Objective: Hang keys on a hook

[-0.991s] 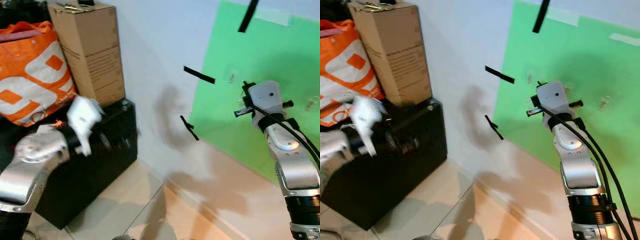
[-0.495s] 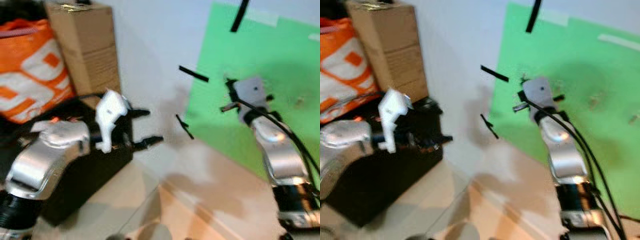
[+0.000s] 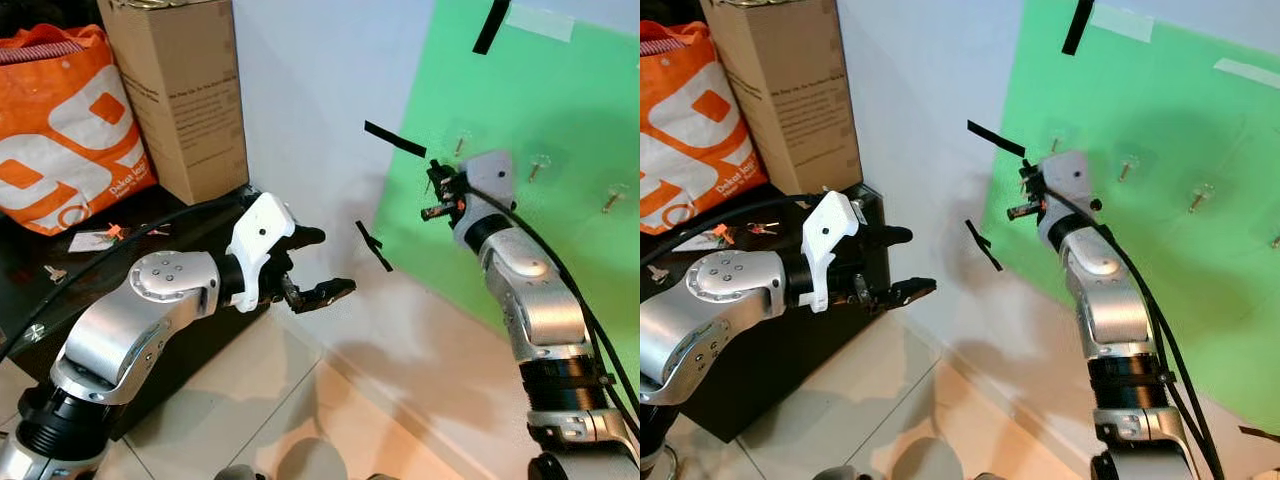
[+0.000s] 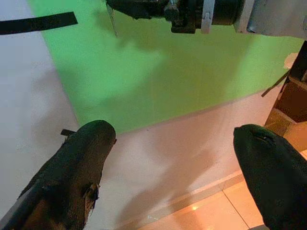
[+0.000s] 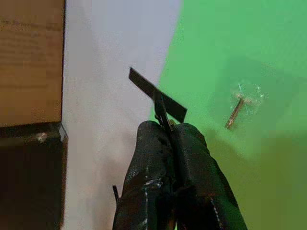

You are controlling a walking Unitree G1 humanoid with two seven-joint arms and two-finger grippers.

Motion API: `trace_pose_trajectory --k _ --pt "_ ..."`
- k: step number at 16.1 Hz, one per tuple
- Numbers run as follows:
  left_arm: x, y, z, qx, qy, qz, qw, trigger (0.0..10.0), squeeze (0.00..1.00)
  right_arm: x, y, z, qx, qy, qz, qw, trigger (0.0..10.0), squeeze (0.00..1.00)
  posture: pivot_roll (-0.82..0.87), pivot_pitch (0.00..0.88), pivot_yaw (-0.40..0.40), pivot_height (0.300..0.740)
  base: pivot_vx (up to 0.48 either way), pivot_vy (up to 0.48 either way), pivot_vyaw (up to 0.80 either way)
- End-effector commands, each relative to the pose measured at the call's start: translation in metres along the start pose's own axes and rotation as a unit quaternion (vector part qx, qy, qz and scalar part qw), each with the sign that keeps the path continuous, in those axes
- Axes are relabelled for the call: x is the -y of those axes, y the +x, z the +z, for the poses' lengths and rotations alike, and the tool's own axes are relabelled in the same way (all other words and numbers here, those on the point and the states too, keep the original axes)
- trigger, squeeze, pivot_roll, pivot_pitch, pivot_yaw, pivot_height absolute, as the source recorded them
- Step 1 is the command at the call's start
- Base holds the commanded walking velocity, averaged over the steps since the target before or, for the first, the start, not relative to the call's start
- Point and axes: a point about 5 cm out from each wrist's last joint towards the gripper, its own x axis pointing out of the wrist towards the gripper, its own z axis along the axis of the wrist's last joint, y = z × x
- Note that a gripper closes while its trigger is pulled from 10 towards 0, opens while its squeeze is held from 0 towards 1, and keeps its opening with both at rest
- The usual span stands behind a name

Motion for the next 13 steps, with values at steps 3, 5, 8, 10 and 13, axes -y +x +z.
trace_pose_trajectory --k 3,5,8,10,13 --pt "-0.006 -0.013 0.002 0.001 -0.001 0.021 1.000 10.0 0.00 0.009 0.009 0.011 0.010 0.058 -0.012 0.998 10.0 0.00 0.02 0.023 -0.046 0.740 0.000 0.000 0.00" --pt "-0.008 -0.019 -0.001 -0.001 -0.002 0.024 1.000 10.0 0.00 0.013 0.015 0.013 0.011 0.081 -0.013 0.997 10.0 0.00 0.03 0.027 -0.047 0.740 0.000 0.000 0.00" --pt "-0.013 -0.041 -0.008 -0.008 -0.004 0.028 1.000 10.0 0.00 0.019 0.019 0.016 0.008 0.090 -0.023 0.996 10.0 0.00 0.03 0.030 -0.055 0.740 0.000 0.000 0.00" --pt "-0.017 -0.053 -0.013 -0.010 -0.005 0.031 0.999 10.0 0.00 0.023 0.016 0.016 0.005 0.095 -0.024 0.995 10.0 0.00 0.03 0.029 -0.056 0.740 0.000 0.000 0.00" --pt "-0.017 -0.053 -0.017 -0.012 -0.007 0.027 1.000 10.0 0.00 0.038 0.008 0.011 -0.007 0.089 -0.034 0.995 10.0 0.00 0.03 0.031 -0.056 0.740 0.000 0.000 0.00"
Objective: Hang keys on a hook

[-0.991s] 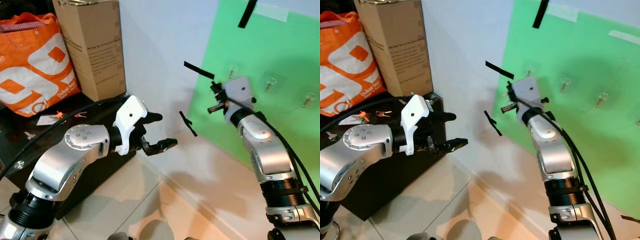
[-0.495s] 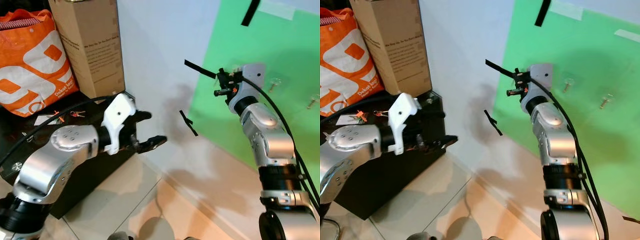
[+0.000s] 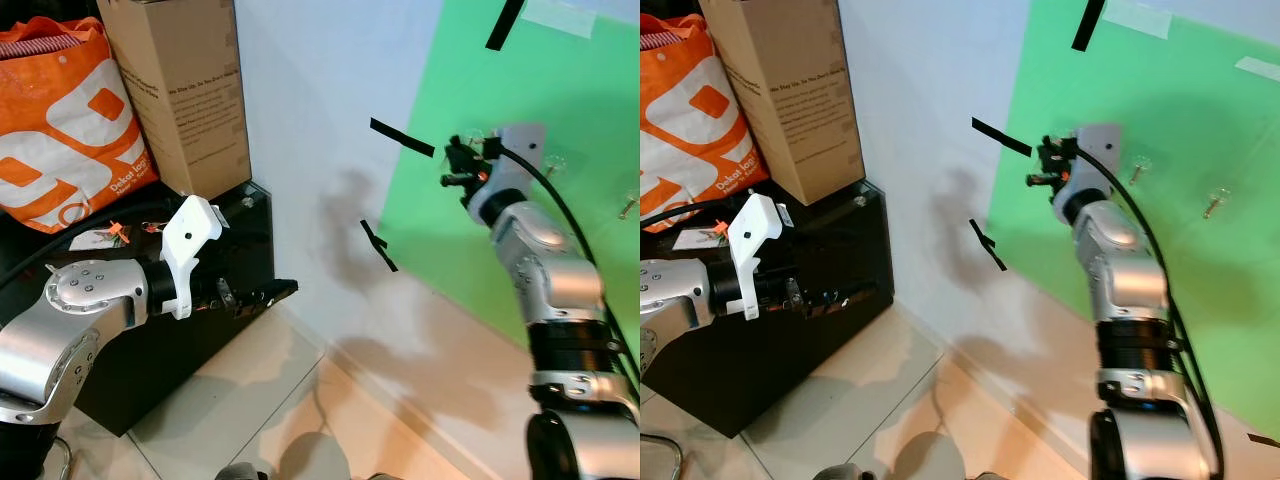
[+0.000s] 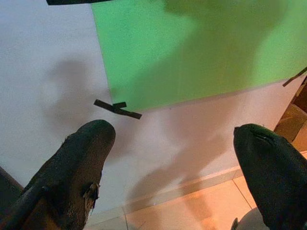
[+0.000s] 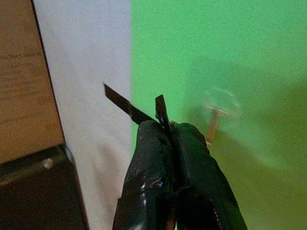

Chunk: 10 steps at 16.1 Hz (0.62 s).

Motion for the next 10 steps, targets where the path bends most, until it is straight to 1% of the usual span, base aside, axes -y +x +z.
trace_pose_trajectory --k 1,6,10 --pt "0.000 0.002 -0.001 -0.001 0.002 -0.005 1.000 10.0 0.00 0.010 -0.004 0.004 -0.001 -0.006 -0.008 1.000 10.0 0.00 0.02 0.031 -0.054 0.740 0.000 0.000 0.00" --pt "0.000 0.005 0.001 0.006 0.006 -0.017 1.000 10.0 0.00 0.021 -0.006 0.006 -0.005 -0.006 -0.022 1.000 10.0 0.00 0.02 0.030 -0.053 0.740 0.000 0.000 0.00" --pt "0.000 0.005 0.000 0.006 0.008 -0.018 1.000 10.0 0.00 0.022 -0.006 0.001 -0.016 -0.013 -0.021 1.000 10.0 0.00 0.02 0.028 -0.056 0.740 0.000 0.000 0.00"
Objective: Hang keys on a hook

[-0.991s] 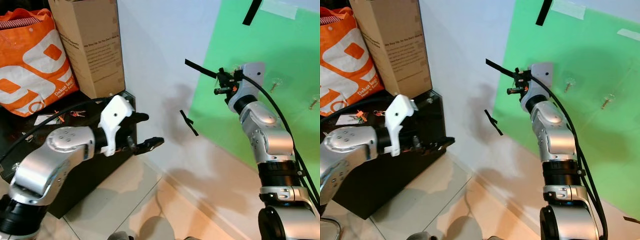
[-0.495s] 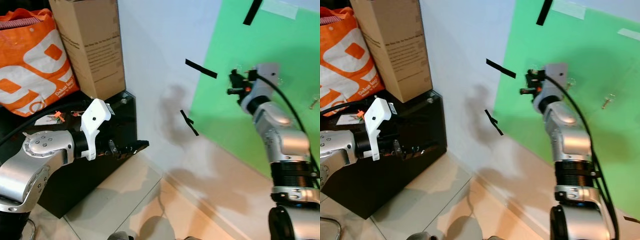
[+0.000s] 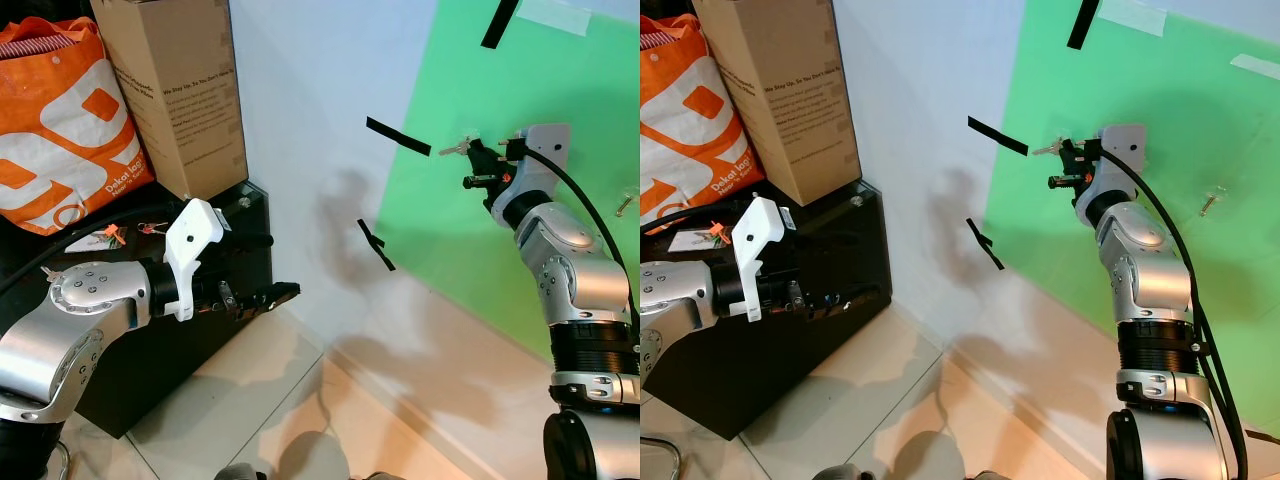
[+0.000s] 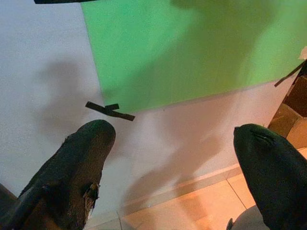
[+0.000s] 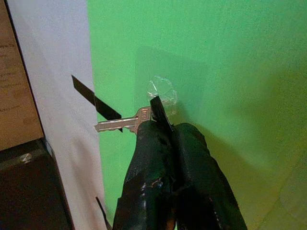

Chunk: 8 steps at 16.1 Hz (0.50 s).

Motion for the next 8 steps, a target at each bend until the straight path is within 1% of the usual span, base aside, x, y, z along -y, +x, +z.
trace_pose_trajectory --k 1,8 --pt "-0.0003 0.0024 0.0026 0.002 0.011 -0.006 1.000 10.0 0.00 0.0059 -0.0028 -0.0022 -0.009 -0.007 -0.005 1.000 10.0 0.00 0.02 0.028 -0.056 0.740 0.000 0.000 0.00" --pt "-0.0010 0.0019 0.0029 0.004 0.012 -0.007 1.000 10.0 0.00 0.0051 -0.0062 -0.0010 -0.009 -0.013 0.004 1.000 10.0 0.00 0.02 0.028 -0.054 0.740 0.000 0.000 0.00"
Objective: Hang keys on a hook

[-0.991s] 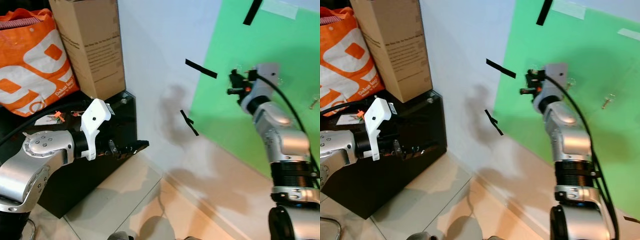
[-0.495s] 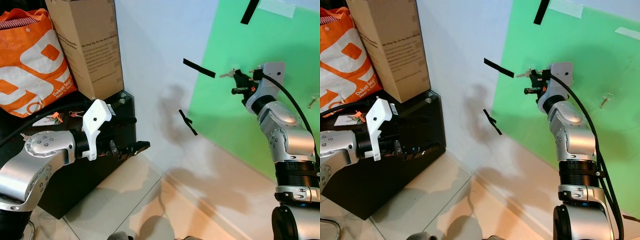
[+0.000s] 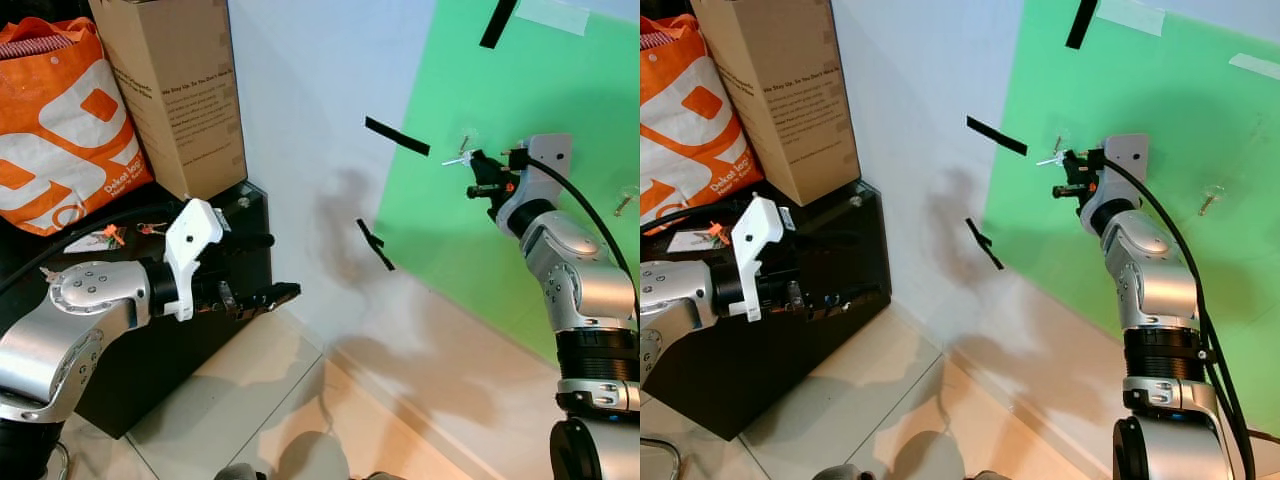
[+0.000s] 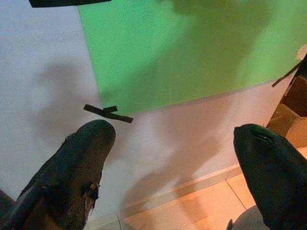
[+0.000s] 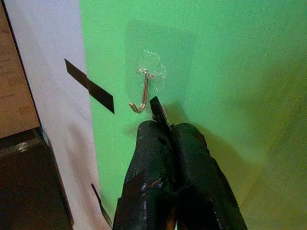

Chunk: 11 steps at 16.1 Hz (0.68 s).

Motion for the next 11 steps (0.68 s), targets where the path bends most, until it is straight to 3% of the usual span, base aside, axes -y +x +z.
trace_pose_trajectory --k 1,7,11 --pt "-0.001 0.002 0.003 0.000 0.009 -0.002 1.000 10.0 0.00 -0.002 -0.001 0.008 0.010 -0.008 0.007 1.000 10.0 0.00 0.02 0.029 -0.054 0.740 0.000 0.000 0.00" --pt "-0.001 0.001 0.003 0.000 0.011 -0.002 1.000 10.0 0.00 -0.011 0.002 0.017 0.027 0.001 0.029 0.999 10.0 0.00 0.02 0.024 -0.060 0.740 0.000 0.000 0.00" --pt "0.000 0.001 0.004 0.001 0.011 -0.004 1.000 10.0 0.00 -0.012 -0.002 0.015 0.010 -0.017 0.056 0.998 10.0 0.00 0.02 0.020 -0.060 0.740 0.000 0.000 0.00"
